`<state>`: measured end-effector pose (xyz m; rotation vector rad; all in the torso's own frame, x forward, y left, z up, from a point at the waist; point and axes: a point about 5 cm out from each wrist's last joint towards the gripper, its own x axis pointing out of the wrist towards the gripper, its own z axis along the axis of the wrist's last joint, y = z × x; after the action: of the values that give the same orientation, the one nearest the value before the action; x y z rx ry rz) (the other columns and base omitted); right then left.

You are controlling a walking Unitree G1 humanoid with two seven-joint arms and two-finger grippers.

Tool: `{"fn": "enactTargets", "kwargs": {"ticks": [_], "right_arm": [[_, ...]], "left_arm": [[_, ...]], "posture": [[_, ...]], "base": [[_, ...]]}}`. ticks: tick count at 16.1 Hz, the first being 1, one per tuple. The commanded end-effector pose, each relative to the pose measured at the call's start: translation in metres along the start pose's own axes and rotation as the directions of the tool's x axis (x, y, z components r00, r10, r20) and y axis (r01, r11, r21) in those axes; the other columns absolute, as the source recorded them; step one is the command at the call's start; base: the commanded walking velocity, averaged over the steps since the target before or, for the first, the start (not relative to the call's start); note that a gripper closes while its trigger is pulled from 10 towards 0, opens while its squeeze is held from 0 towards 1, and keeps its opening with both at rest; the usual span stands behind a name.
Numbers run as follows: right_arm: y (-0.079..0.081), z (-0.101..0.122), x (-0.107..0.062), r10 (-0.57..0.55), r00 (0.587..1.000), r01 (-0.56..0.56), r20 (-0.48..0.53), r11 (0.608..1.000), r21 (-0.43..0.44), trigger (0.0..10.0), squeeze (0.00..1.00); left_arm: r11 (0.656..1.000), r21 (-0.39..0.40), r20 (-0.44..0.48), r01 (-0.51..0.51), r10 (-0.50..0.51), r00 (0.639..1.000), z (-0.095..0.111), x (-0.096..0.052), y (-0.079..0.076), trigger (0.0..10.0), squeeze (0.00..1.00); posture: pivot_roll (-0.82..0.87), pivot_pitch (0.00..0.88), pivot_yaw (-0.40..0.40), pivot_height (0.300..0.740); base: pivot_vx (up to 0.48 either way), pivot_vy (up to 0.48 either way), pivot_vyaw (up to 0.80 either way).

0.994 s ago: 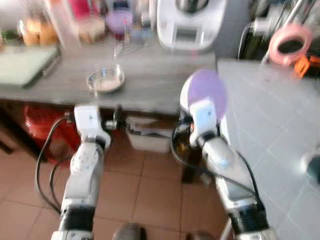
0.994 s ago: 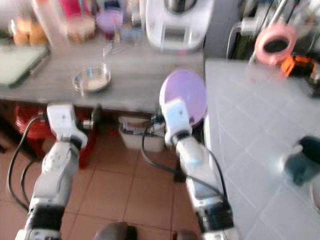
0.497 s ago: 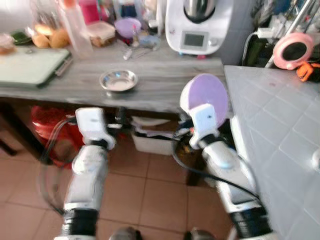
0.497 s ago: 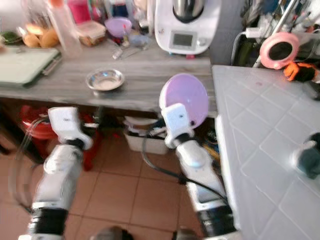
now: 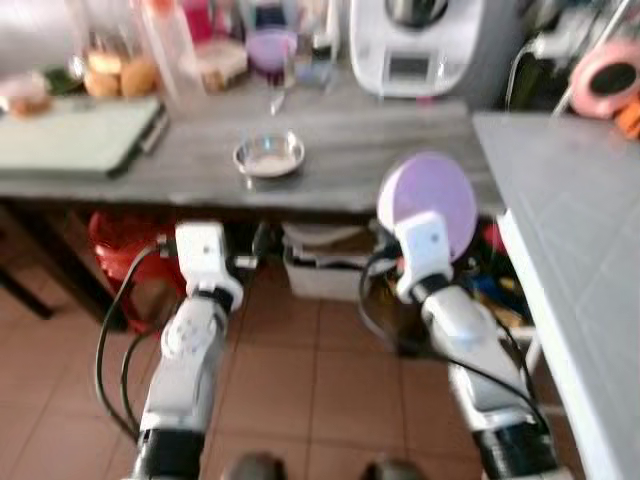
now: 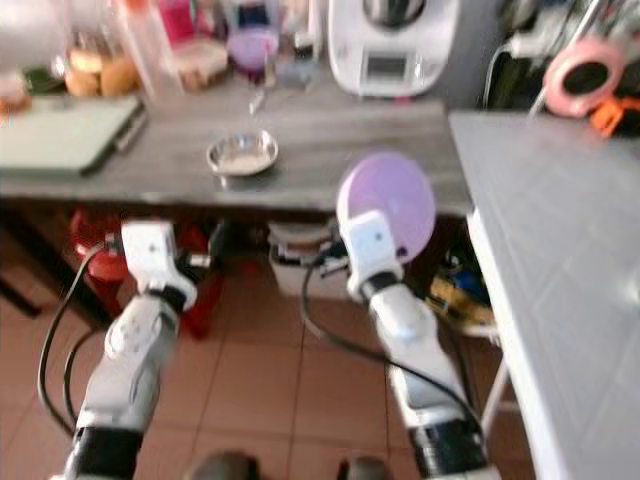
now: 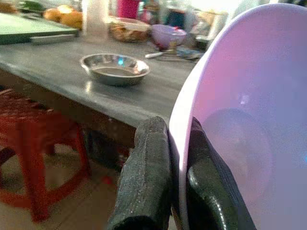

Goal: Setting the table

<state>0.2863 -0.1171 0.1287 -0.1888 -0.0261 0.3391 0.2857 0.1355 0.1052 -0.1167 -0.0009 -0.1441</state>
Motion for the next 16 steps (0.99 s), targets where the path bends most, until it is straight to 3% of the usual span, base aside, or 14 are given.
{"fn": "enactTargets", "kwargs": {"ticks": [1,5,6,10,16], "right_arm": [[0.005,0.010,0.002,0.014,0.999,-0.014,0.042,1.000,0.005,10.0,0.00],[-0.002,0.006,-0.005,-0.017,0.999,0.017,0.031,1.000,0.007,10.0,0.00],[-0.004,0.005,-0.008,-0.029,0.999,0.028,0.024,1.000,0.007,10.0,0.00],[-0.004,0.004,-0.010,-0.024,1.000,0.024,0.017,0.999,-0.024,10.0,0.00],[-0.004,0.007,-0.009,-0.023,0.999,0.024,0.030,0.999,-0.032,10.0,0.00]], "left_arm": [[0.999,0.033,0.005,-0.019,0.019,1.000,0.003,-0.004,0.009,10.0,0.00],[0.999,0.031,-0.014,0.013,-0.012,1.000,0.001,-0.016,0.003,10.0,0.00],[0.999,0.044,-0.012,-0.023,0.024,1.000,-0.001,-0.019,0.007,10.0,0.00],[0.999,0.047,-0.024,0.015,-0.014,1.000,-0.001,-0.019,0.003,10.0,0.00],[0.998,0.043,-0.007,0.040,-0.040,0.999,0.003,-0.016,-0.001,10.0,0.00]], "posture": [[-0.03,0.000,0.041,0.740],[-0.03,0.000,0.044,0.740],[-0.03,0.000,0.044,0.740],[-0.03,0.000,0.046,0.740],[-0.03,0.000,0.049,0.740]], "base": [[0.000,0.480,0.00],[0.000,0.000,0.00],[0.000,0.000,0.00],[0.000,0.000,0.00],[0.404,0.000,0.00]]}}
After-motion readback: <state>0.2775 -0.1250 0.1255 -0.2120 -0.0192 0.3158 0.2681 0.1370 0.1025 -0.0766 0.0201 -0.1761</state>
